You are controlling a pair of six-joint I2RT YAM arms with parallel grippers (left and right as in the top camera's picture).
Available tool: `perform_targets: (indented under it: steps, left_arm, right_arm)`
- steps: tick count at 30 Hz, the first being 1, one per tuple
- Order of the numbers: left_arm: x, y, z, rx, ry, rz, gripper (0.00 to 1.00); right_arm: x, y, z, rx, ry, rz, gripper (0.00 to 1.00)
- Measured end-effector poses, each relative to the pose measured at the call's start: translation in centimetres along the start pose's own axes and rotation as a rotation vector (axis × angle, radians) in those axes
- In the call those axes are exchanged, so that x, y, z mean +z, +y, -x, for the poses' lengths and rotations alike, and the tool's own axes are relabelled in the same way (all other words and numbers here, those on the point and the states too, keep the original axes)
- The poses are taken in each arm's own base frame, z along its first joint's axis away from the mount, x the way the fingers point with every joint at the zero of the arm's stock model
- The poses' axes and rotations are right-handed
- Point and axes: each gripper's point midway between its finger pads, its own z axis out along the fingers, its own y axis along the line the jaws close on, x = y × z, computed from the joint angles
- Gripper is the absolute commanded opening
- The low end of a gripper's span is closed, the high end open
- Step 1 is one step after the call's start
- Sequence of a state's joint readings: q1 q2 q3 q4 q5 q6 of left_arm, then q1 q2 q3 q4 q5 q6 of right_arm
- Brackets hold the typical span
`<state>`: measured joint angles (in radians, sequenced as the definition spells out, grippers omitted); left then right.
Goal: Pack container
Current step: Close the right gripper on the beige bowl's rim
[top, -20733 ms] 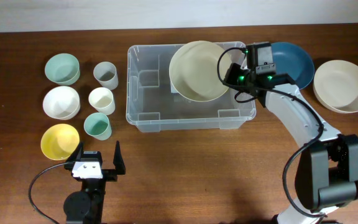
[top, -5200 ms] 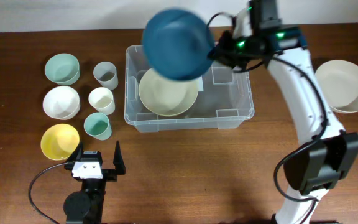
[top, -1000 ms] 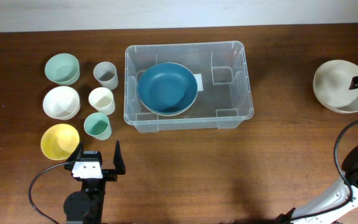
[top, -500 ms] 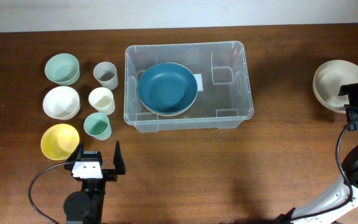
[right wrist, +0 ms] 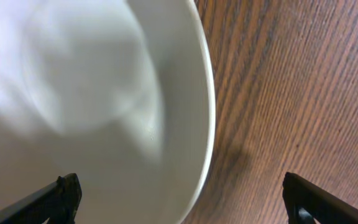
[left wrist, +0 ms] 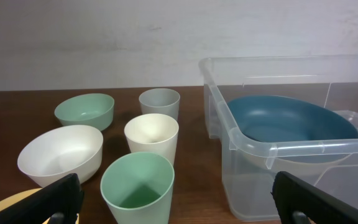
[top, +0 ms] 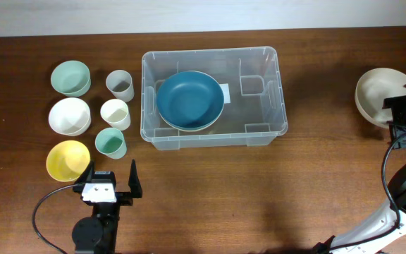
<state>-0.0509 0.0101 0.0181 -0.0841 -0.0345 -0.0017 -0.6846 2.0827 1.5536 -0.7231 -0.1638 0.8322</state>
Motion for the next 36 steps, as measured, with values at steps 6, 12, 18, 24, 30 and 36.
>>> perform_targets:
  steps: [6, 12, 18, 24, 30, 36]
  left_arm:
    - [0.0, 0.0, 0.0, 0.0, 0.0, 0.0, 1.0]
    - [0.0, 0.0, 0.0, 0.0, 0.0, 0.0, 1.0]
    - [0.0, 0.0, 0.0, 0.0, 0.0, 0.0, 1.0]
    - [0.0, 0.0, 0.0, 0.0, 0.0, 0.0, 1.0]
    - [0.0, 0.0, 0.0, 0.0, 0.0, 0.0, 1.0]
    - [0.0, 0.0, 0.0, 0.0, 0.0, 0.0, 1.0]
  right_arm:
    - [0.0, 0.1, 0.1, 0.001, -0.002, 0.003, 0.71]
    - [0.0, 0.3, 0.3, -0.001, -0.011, 0.013, 0.67]
    - [0.0, 0.4, 0.4, -0.002, -0.015, 0.017, 0.59]
    - [0.0, 0.5, 0.5, -0.003, -0.019, 0.021, 0.48]
    - [0.1, 0.5, 0.5, -0.002, -0.018, 0.02, 0.45]
    - [1.4, -0.2, 0.2, 0.003, 0.003, -0.004, 0.31]
